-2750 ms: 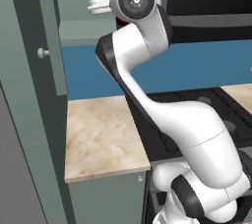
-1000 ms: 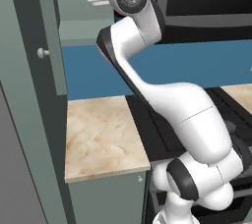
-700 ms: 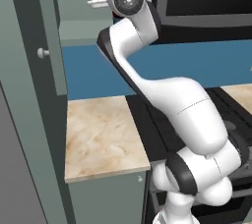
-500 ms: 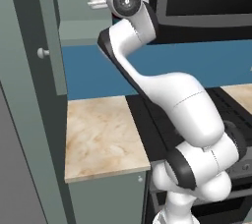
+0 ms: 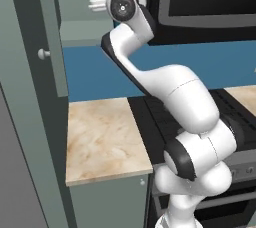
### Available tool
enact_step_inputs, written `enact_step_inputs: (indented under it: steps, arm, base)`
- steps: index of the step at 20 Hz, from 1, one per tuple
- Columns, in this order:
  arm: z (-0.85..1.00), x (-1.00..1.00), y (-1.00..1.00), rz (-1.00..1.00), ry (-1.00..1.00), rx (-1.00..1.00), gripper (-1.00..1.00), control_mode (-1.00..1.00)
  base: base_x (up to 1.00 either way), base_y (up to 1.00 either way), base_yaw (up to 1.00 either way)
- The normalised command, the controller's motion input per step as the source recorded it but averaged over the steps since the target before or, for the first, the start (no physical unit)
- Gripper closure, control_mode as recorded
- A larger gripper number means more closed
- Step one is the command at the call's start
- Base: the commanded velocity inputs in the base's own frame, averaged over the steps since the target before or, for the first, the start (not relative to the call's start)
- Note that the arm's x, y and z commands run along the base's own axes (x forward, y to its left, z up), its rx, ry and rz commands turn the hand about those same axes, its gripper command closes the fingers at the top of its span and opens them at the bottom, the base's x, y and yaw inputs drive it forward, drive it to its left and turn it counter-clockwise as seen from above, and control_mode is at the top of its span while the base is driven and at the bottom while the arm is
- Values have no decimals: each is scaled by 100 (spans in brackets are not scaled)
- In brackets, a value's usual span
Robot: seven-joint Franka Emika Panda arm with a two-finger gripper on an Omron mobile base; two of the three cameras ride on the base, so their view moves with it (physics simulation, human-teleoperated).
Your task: Pick the beer from the counter and place it in the open cabinet.
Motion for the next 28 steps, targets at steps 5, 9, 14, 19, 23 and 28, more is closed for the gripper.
enact_step_inputs:
  steps: [5, 9, 14, 19, 23, 28]
  arm:
    - [0, 3, 0, 0, 0, 0, 100, -100]
    - [4, 1, 0, 0, 0, 7, 100, -100]
    - [0, 22, -4, 0, 0, 8, 100, -100]
    - [0, 51, -12, 0, -1, 1, 100, -100]
    - [0, 34, -4, 0, 0, 2, 100, -100]
    - [0, 0, 0, 0, 0, 0, 100, -100]
  base:
    - [0, 0, 0]
    - [0, 0, 0]
    - [0, 0, 0]
    - [0, 0, 0]
    - [0, 0, 0]
    - [0, 0, 0]
